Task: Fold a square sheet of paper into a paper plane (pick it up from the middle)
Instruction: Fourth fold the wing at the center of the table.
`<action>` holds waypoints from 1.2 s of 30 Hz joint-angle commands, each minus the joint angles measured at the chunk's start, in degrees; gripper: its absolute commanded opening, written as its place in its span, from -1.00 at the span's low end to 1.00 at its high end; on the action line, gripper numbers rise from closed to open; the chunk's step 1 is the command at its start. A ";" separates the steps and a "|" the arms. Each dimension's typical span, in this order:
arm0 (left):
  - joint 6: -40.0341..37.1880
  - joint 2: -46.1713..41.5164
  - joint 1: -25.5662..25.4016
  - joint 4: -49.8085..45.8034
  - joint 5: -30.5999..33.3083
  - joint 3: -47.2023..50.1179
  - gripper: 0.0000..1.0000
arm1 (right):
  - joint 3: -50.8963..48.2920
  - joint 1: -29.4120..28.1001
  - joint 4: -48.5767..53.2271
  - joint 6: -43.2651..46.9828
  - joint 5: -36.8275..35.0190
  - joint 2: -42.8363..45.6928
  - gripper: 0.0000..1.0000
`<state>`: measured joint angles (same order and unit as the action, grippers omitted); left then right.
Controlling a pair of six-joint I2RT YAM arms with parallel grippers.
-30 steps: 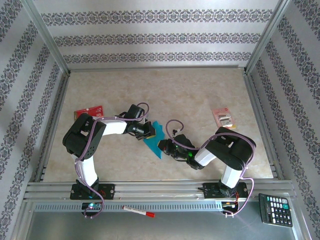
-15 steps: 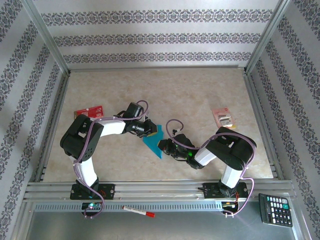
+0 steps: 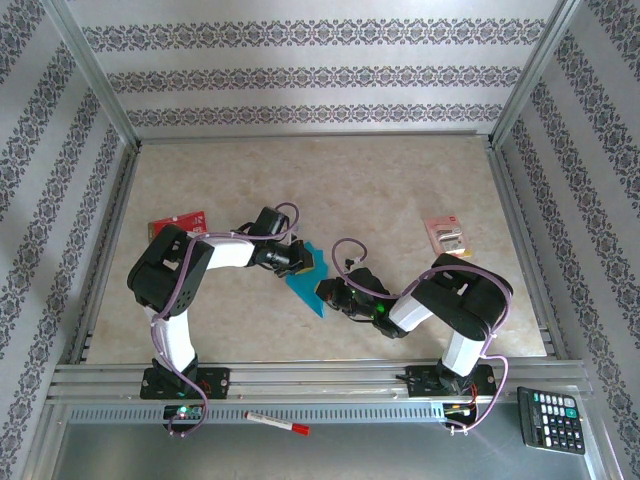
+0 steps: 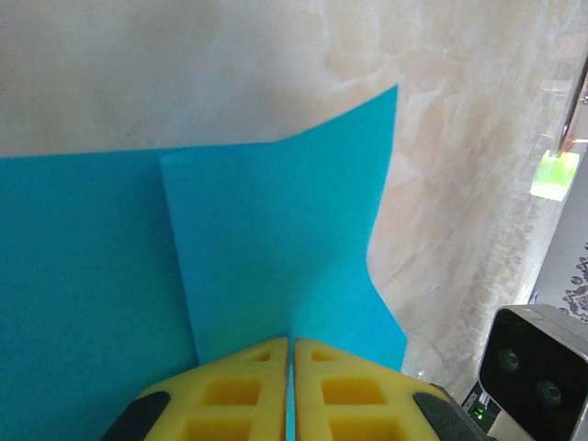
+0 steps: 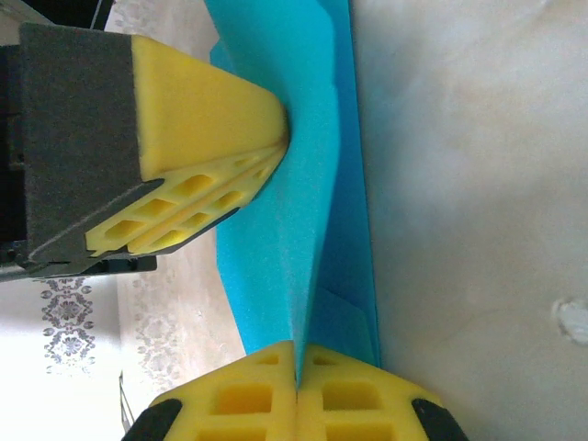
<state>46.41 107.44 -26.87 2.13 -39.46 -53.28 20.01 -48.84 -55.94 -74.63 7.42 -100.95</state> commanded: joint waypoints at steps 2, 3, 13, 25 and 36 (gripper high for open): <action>-1.77 1.39 0.92 -1.72 1.92 0.99 -0.83 | -2.08 1.03 12.83 2.47 -1.90 -2.99 -1.00; -1.70 1.53 0.94 -1.48 1.97 1.47 -0.84 | -2.08 1.10 12.79 2.53 -1.89 -2.86 -1.00; -1.24 1.75 1.29 0.94 1.96 4.71 -0.89 | -1.62 1.36 15.71 3.44 -1.55 0.94 -0.88; -1.36 1.73 1.56 1.48 1.65 5.07 -0.90 | -1.04 1.38 24.41 5.43 -0.96 11.75 -0.61; -1.46 1.37 1.58 1.32 1.38 5.05 -0.90 | -0.90 0.87 31.76 8.95 -2.14 20.04 -0.58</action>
<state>46.24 107.72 -26.17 7.01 -41.43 -50.35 19.27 -48.12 -27.77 -68.10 6.87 -82.00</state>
